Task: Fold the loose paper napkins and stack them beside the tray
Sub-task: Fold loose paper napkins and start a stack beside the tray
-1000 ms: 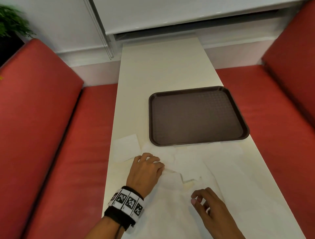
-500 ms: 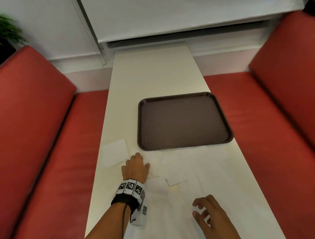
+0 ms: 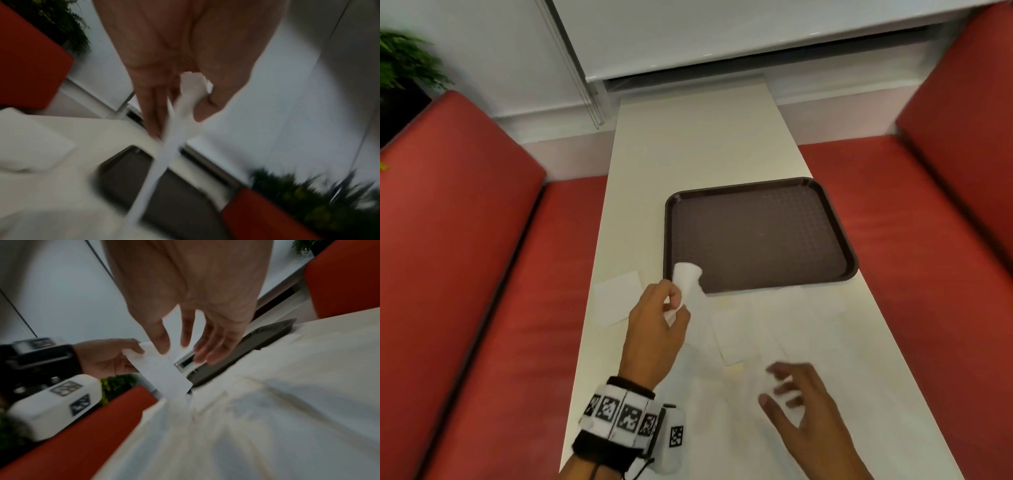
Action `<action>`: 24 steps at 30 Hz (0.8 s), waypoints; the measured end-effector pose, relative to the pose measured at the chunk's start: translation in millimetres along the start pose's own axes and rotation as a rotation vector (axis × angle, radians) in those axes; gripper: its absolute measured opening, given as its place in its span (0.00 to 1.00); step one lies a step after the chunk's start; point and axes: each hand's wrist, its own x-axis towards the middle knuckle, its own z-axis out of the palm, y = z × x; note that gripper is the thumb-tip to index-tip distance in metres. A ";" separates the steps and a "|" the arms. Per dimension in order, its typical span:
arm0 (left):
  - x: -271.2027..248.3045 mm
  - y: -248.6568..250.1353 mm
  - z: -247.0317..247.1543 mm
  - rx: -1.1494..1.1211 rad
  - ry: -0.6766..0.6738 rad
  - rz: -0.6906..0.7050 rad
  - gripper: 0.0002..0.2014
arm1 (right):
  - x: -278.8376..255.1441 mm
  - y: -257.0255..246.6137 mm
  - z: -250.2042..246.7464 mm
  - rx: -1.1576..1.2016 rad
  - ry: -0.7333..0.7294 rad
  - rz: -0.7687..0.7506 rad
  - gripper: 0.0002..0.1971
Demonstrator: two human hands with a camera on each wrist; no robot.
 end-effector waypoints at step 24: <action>-56.8 27.8 -48.7 -0.566 -0.183 -0.133 0.23 | 34.9 -72.2 -15.0 0.756 -0.280 0.191 0.17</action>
